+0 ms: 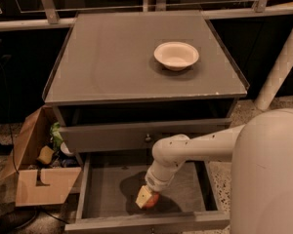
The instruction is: Place apple into middle drawer
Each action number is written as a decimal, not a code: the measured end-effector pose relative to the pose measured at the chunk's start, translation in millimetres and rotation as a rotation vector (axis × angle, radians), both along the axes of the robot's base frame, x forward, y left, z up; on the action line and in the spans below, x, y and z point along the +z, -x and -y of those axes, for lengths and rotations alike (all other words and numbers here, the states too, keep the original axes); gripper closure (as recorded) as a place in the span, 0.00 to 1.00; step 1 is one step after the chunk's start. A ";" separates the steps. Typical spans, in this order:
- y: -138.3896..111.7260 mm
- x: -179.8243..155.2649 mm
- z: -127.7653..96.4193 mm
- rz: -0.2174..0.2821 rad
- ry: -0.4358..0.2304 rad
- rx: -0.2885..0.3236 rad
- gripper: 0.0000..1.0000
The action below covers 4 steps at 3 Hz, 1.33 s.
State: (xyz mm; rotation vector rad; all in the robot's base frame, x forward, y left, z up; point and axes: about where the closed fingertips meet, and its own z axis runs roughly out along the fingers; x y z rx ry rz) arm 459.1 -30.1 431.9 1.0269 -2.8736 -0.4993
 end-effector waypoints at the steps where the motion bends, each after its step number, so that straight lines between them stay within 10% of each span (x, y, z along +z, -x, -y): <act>1: -4.7 -13.9 1.1 -0.029 -0.012 -0.026 1.00; 4: -2.7 -65.5 20.8 -0.170 -0.046 -0.166 1.00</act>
Offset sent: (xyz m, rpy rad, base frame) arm 0.0233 -0.0115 -0.0513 0.0386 0.1042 -0.1251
